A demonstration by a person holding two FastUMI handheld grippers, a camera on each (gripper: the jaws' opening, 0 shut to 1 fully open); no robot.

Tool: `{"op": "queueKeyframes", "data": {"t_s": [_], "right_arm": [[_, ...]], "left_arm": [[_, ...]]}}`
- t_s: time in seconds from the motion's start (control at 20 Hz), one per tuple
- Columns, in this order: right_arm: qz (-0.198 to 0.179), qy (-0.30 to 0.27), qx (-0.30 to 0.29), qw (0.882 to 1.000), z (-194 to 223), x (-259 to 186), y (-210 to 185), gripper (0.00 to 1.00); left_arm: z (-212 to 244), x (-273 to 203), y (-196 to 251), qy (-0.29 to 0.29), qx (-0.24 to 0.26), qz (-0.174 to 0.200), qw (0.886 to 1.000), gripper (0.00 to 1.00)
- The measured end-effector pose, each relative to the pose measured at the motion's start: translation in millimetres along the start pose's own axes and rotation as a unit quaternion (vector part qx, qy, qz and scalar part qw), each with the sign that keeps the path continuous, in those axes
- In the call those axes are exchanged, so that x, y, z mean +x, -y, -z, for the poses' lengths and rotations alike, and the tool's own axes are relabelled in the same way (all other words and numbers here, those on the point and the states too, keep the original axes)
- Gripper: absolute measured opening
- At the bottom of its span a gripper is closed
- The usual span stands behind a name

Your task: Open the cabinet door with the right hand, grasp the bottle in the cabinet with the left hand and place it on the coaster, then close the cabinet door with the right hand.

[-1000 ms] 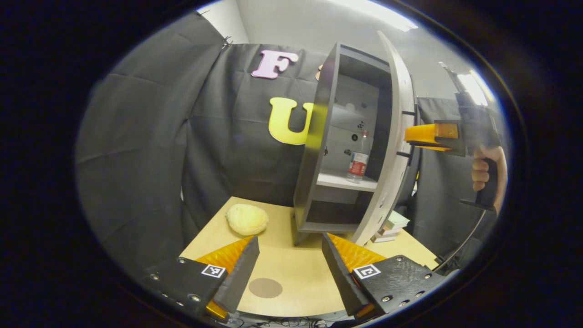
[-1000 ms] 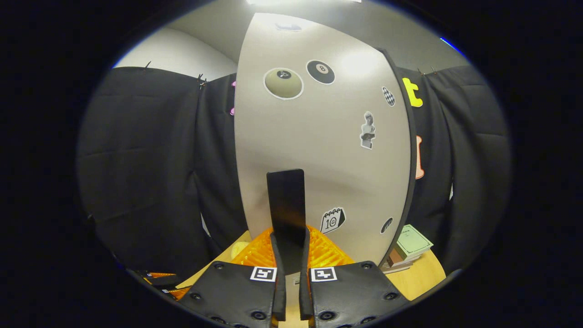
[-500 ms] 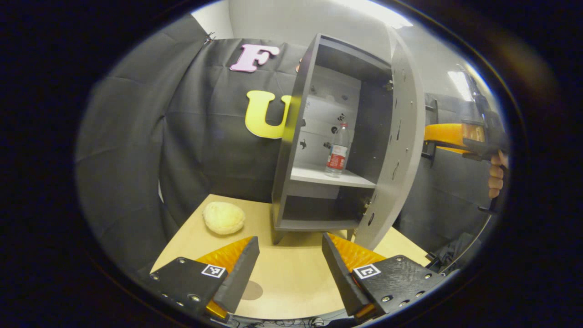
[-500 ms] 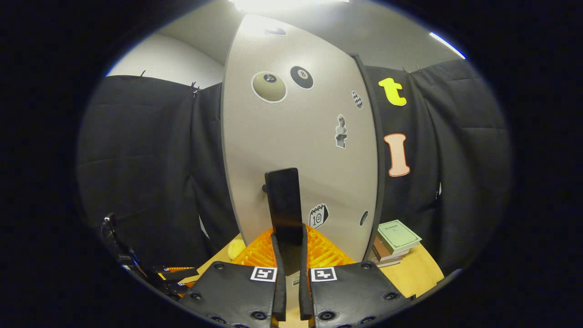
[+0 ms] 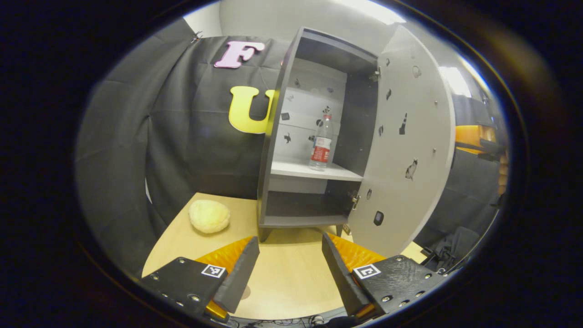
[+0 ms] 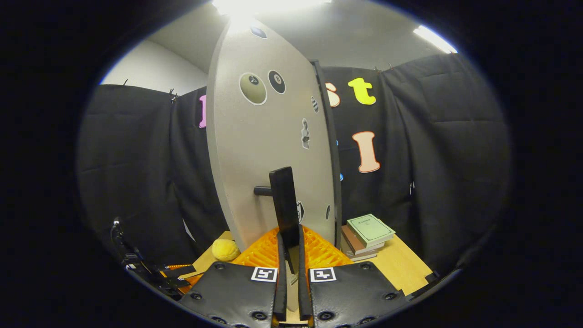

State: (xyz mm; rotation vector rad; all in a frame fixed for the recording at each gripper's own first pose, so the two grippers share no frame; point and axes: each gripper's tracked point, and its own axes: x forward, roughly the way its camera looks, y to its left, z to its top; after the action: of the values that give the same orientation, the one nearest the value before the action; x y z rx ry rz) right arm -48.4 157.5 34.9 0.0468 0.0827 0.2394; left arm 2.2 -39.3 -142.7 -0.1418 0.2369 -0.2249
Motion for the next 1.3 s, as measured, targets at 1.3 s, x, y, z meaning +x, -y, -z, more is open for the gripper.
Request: {"op": "queueKeyframes", "data": {"t_s": [1.3], "right_arm": [[0.090, 0.036, 0.023, 0.995, -6.1, -33.3, 112.3, 0.08]], "left_arm": [[6.5, 30.0, 33.8, -0.017, 0.013, 0.043, 0.999, 0.86]]}}
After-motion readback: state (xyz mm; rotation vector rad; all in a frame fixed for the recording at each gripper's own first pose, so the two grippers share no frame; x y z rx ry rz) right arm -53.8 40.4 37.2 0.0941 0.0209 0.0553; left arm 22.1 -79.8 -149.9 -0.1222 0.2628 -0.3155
